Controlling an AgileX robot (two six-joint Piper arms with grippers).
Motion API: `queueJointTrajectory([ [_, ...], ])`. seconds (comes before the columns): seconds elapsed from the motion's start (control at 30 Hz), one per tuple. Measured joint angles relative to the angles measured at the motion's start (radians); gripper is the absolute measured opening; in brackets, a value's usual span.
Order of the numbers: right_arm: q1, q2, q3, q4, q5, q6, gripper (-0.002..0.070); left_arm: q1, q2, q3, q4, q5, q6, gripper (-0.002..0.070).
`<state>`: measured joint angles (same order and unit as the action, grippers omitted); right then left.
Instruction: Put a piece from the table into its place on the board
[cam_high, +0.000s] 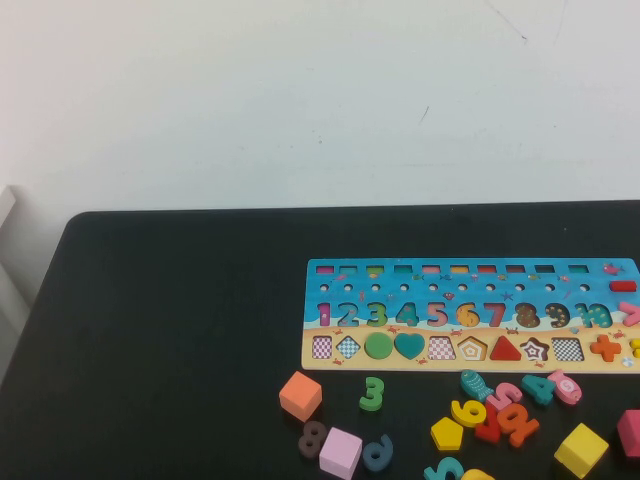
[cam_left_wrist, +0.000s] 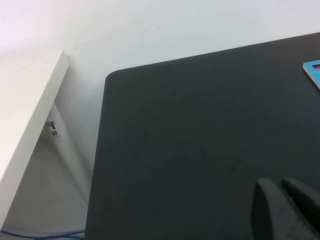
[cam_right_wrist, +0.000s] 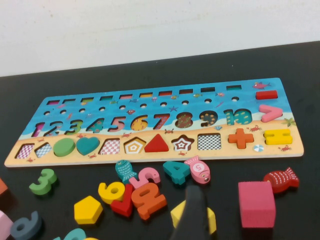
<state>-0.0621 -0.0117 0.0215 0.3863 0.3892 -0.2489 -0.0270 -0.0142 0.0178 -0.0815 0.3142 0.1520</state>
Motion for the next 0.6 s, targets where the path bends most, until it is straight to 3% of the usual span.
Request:
queueJointTrajectory([
  [0.1,0.0,0.0,0.0,0.0,0.0,0.0,0.0592,0.0,0.0,0.0,-0.014,0.0,0.0,-0.0002],
  [0.33,0.0,0.0,0.0,0.0,0.0,0.0,0.0592,0.0,0.0,0.0,-0.217,-0.021,0.0,-0.0001],
  [0.6,0.0,0.0,0.0,0.0,0.0,0.0,0.0593,0.0,0.0,0.0,-0.241,-0.013,0.0,-0.0002],
])
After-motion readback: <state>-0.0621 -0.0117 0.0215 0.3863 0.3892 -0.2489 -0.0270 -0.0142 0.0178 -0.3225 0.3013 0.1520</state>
